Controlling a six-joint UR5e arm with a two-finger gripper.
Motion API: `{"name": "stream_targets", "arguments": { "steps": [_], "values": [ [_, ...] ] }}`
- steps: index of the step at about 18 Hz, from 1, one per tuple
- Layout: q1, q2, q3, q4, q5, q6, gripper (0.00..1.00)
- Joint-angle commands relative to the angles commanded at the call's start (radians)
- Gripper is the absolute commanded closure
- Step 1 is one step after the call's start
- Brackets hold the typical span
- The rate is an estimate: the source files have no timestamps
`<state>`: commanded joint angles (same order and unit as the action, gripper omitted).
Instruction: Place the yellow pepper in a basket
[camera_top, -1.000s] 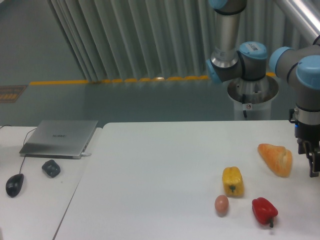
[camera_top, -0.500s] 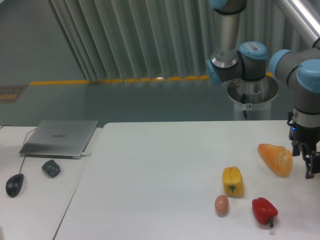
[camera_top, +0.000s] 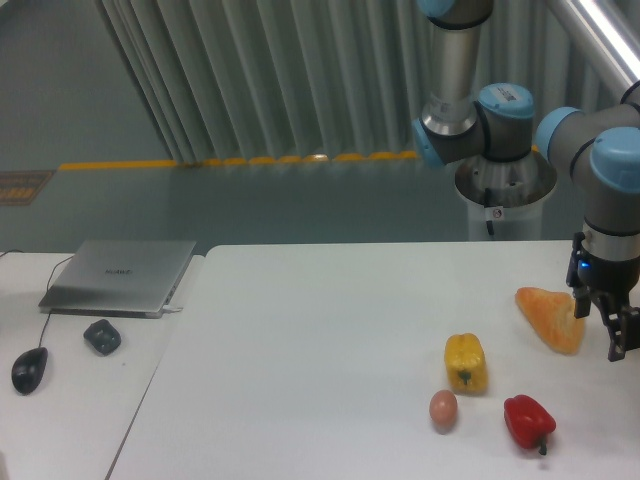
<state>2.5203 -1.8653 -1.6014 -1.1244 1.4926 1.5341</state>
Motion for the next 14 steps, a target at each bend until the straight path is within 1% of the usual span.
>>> {"name": "stream_targets", "arguments": {
  "steps": [3,5,7,10,12,14],
  "values": [
    [-0.005,0.0,-0.023,0.008,0.006,-0.043,0.0],
    [-0.012,-0.002,-0.025,0.011,0.008,-0.083,0.0],
    [-0.037,-0.006,-0.023,0.005,0.021,-0.127,0.0],
    [-0.078,-0.011,-0.02,0.005,0.014,-0.346,0.0],
    [-0.126,-0.012,-0.005,0.005,0.011,-0.49,0.0],
    [-0.155,-0.009,0.018,-0.005,0.011,-0.599,0.0]
  ]
}}
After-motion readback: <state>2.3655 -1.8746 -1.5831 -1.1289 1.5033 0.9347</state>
